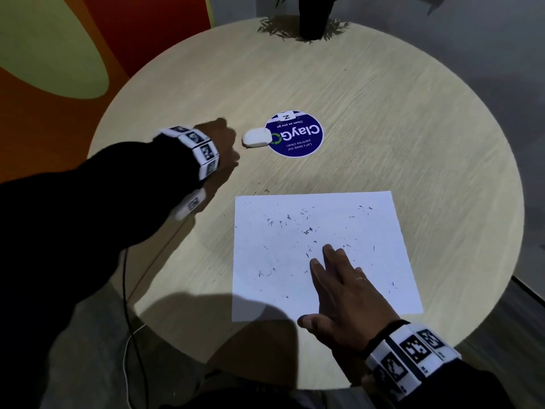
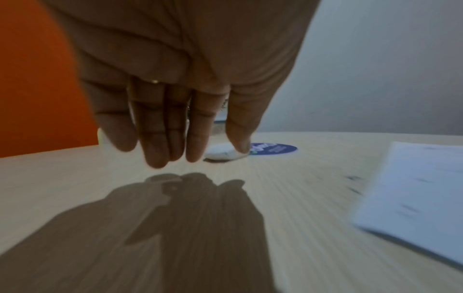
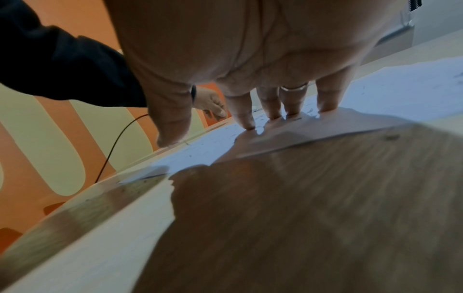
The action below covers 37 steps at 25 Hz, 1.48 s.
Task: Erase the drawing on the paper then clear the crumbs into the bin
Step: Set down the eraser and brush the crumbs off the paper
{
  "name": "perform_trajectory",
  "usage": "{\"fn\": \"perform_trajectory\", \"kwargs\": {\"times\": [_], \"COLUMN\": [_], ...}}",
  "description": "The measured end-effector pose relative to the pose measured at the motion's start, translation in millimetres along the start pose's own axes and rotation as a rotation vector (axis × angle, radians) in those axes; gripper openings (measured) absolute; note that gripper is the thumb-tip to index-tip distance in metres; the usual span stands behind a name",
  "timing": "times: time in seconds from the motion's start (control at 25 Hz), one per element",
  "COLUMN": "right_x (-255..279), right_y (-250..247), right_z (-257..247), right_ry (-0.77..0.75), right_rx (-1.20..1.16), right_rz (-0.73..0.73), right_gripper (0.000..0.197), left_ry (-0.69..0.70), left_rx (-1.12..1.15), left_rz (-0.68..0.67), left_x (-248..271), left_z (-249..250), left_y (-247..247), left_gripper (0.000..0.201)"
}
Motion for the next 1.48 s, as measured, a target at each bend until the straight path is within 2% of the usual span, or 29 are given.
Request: {"fn": "perform_trajectory", "kwargs": {"times": [0.08, 0.16, 0.24, 0.32, 0.44, 0.52, 0.64, 0.72, 0.84, 0.88, 1.0, 1.04, 1.08, 1.16, 1.2, 1.24, 1.32, 1.4, 1.48], "right_x": [0, 1, 1, 2, 5, 7, 8, 9, 10, 10, 10, 10, 10, 10, 10, 10, 10, 9, 9], "right_y": [-1, -1, -1, -1, -1, 0, 1, 1, 2, 2, 2, 3, 4, 4, 4, 5, 4, 4, 5], "right_z": [-1, -1, -1, 0, -1, -3, -2, -3, -4, -5, -3, -3, -4, -4, -5, -6, -5, -4, -4], "right_ry": [0.002, 0.004, 0.000, -0.007, -0.021, -0.025, -0.027, -0.032, -0.029, -0.027, -0.017, -0.017, -0.017, -0.014, -0.014, -0.012, -0.010, -0.008, -0.006], "right_rx": [-0.011, -0.014, -0.010, -0.006, 0.029, 0.026, 0.019, 0.022, 0.023, 0.022, 0.033, 0.042, 0.046, 0.043, 0.041, 0.041, 0.047, 0.050, 0.054], "right_rz": [-0.002, -0.006, -0.008, -0.019, -0.038, -0.049, -0.059, -0.062, -0.062, -0.066, -0.067, -0.069, -0.070, -0.064, -0.067, -0.069, -0.069, -0.073, -0.077], "right_gripper": [0.102, 0.097, 0.098, 0.098, 0.099, 0.100, 0.101, 0.101, 0.101, 0.101, 0.100, 0.101, 0.101, 0.101, 0.101, 0.100, 0.100, 0.101, 0.101], "left_ry": [-0.029, 0.018, 0.189, 0.304, 0.251, 0.229, 0.409, 0.464, 0.225, 0.221, 0.432, 0.466, 0.455, 0.266, 0.192, 0.176, 0.300, 0.403, 0.304], "left_rx": [-0.109, -0.072, -0.061, -0.067, 0.009, -0.018, -0.084, -0.071, 0.051, 0.044, -0.065, -0.054, -0.018, 0.048, 0.049, 0.047, -0.009, -0.004, 0.060], "left_rz": [-0.176, -0.312, -0.357, -0.392, -0.298, -0.290, -0.362, -0.321, -0.296, -0.316, -0.423, -0.407, -0.351, -0.272, -0.273, -0.287, -0.303, -0.260, -0.203], "left_x": [22, 41, 57, 69, 52, 51, 79, 90, 70, 73, 106, 116, 118, 106, 104, 108, 129, 146, 142], "left_z": [-12, -11, 7, 21, 15, 11, 32, 36, 13, 13, 33, 34, 29, 3, -9, -11, 9, 30, 29], "left_y": [22, 47, 63, 63, 49, 55, 73, 65, 50, 53, 66, 63, 59, 54, 61, 68, 89, 92, 82], "left_gripper": [0.056, 0.079, 0.084, 0.079, 0.079, 0.084, 0.081, 0.078, 0.082, 0.082, 0.076, 0.075, 0.075, 0.082, 0.087, 0.094, 0.106, 0.098, 0.092]}}
Point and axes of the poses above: each hand's wrist, its own x-axis away from the middle knuckle, its own y-axis out of the palm, z = x × y, the point moved 7 cm from there along -x, towards the middle knuckle, and after that the axes turned 11 degrees about -y, right-handed, at the moved point
